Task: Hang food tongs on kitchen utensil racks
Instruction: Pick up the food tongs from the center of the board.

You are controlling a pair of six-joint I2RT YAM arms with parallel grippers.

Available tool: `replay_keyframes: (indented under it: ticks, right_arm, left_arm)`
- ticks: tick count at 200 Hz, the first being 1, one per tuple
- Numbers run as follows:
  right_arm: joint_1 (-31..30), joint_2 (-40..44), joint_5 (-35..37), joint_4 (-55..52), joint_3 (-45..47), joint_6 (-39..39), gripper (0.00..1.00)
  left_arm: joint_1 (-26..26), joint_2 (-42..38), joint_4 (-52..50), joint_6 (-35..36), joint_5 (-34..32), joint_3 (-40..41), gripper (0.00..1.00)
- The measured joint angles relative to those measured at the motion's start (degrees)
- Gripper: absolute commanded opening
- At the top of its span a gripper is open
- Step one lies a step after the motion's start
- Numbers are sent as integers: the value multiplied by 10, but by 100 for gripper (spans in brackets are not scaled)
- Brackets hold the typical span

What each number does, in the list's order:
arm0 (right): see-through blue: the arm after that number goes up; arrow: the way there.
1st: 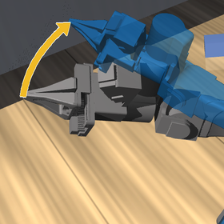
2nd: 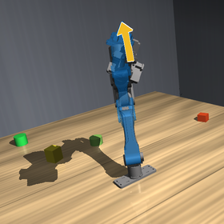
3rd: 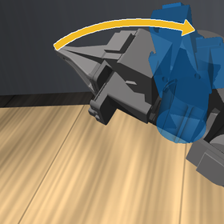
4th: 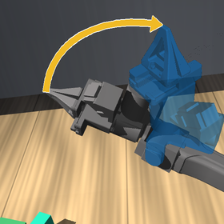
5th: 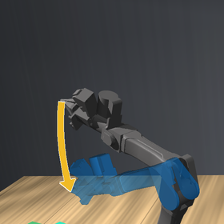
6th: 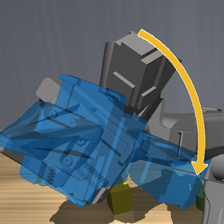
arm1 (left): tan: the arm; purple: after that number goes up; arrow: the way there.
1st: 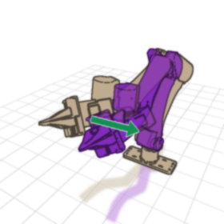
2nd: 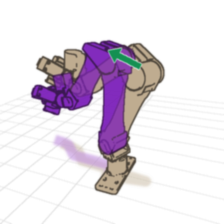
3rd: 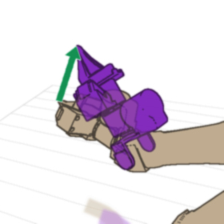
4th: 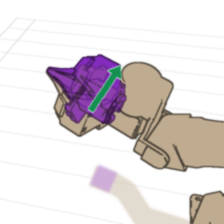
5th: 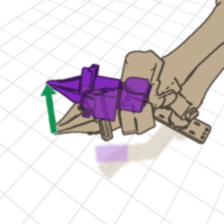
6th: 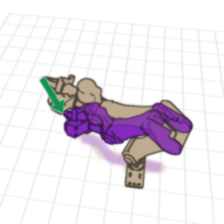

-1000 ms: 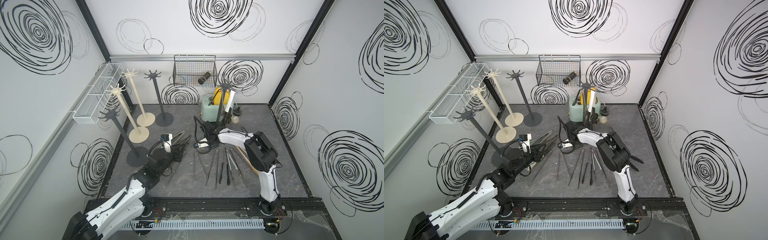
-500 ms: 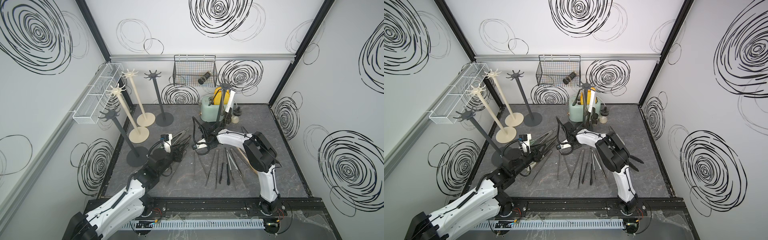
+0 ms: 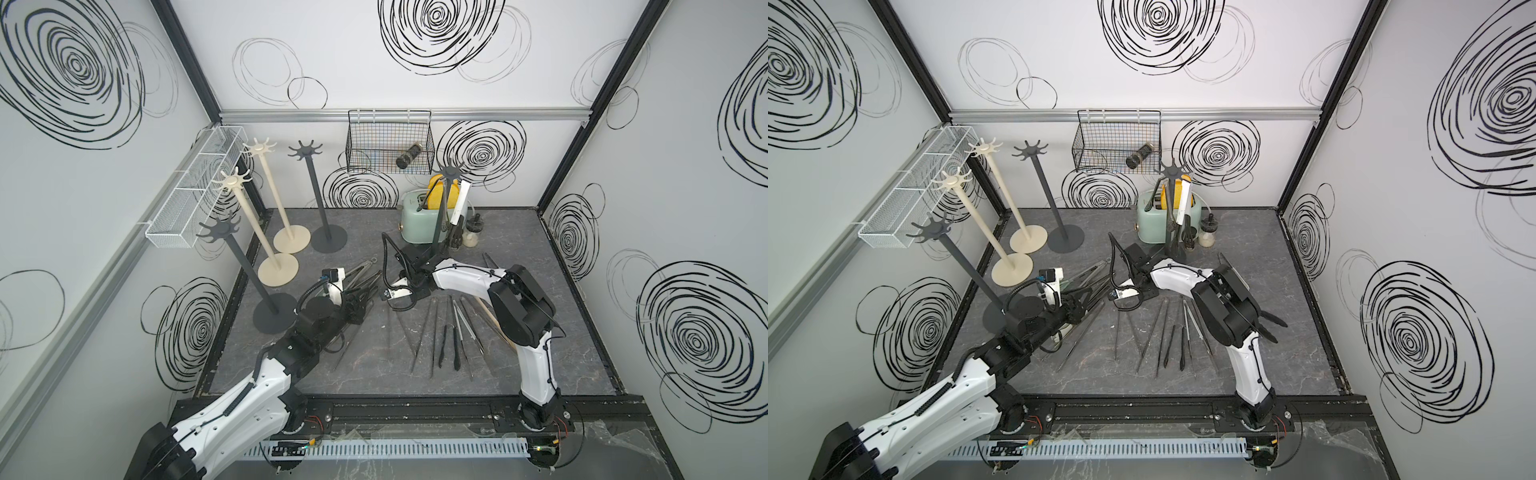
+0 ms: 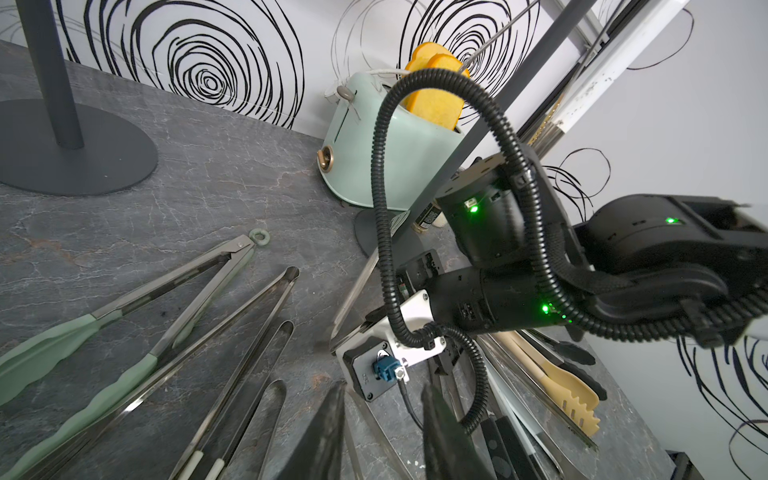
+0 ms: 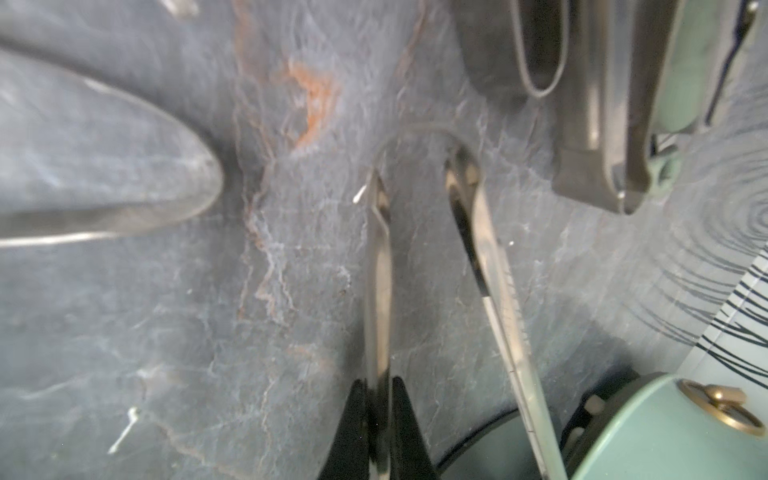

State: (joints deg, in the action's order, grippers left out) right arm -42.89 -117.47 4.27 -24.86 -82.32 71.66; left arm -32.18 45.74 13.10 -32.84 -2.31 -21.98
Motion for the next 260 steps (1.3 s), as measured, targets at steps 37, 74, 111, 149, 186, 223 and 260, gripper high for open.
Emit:
replay_keyframes:
  ticks: [37, 74, 111, 149, 186, 223, 260]
  right_arm:
    - [-1, 33, -47, -7, 0, -30, 0]
    - [-1, 74, -106, -9, 0, -56, 0]
    - [-1, 117, -195, -1, 0, -88, 0]
    - [-1, 178, -290, 37, 22, -131, 0]
    - [-9, 286, -356, 165, 111, -260, 0]
    - [-87, 383, -234, 286, 167, -455, 0]
    - [-160, 397, 16, 260, 90, -648, 0]
  left_arm:
    - [0, -3, 0, 3, 2, 0, 33]
    - [0, -43, -4, 12, -8, 0, 34]
    - [1, -84, -15, 18, -23, 0, 34]
    - [1, -97, -27, 19, -31, 1, 33]
    - [1, -104, -37, 18, -49, 2, 33]
    - [2, -101, -51, 18, -58, 2, 33]
    - [3, -80, -56, 18, -54, 2, 32]
